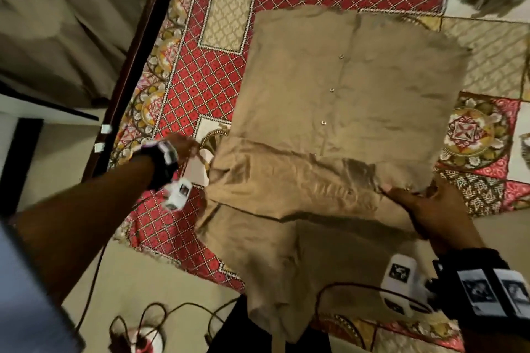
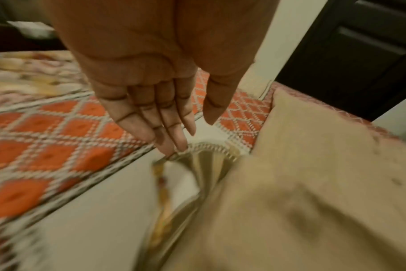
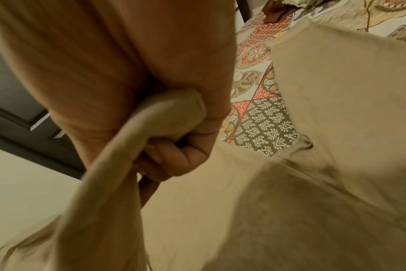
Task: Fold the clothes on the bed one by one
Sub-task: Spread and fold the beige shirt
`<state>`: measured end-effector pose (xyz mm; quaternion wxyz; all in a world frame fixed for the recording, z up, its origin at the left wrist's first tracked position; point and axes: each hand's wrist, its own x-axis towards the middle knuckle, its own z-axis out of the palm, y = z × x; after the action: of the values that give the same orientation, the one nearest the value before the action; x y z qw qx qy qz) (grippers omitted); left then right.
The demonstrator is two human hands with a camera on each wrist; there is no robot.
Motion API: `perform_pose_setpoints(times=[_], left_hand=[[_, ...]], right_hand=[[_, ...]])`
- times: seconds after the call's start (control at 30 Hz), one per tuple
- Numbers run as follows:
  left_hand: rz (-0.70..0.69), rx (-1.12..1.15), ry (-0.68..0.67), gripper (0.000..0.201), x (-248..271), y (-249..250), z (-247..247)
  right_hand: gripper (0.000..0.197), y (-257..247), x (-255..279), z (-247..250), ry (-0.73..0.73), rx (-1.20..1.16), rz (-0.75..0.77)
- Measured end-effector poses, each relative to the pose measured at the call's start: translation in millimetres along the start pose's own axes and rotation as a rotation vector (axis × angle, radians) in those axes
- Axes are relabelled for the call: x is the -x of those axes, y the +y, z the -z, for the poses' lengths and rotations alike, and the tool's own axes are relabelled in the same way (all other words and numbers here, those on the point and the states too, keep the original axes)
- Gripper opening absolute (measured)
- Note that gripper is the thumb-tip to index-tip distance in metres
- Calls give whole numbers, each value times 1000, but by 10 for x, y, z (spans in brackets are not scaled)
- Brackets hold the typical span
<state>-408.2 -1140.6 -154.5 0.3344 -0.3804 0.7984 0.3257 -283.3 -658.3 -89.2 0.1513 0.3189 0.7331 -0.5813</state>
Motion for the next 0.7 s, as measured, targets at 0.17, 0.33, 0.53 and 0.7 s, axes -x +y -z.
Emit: perform_pose_setpoints(times=[0.17,0.33,0.53,0.7], left_hand=[[-193,-4,-25,22,-229,1456,-247],[-282,-226,-103,31,-825,1578,-477],[-226,-199,-66,19,-570,1158,-485],[46,-37,-290,30,279,48,-527]], right_hand=[[40,-26,74,228,47,-40,-3],[34,222,-106,456,68,46,-43],[37,574,-220,688,71,281,-81],[43,540,116,816,40,266,-119]])
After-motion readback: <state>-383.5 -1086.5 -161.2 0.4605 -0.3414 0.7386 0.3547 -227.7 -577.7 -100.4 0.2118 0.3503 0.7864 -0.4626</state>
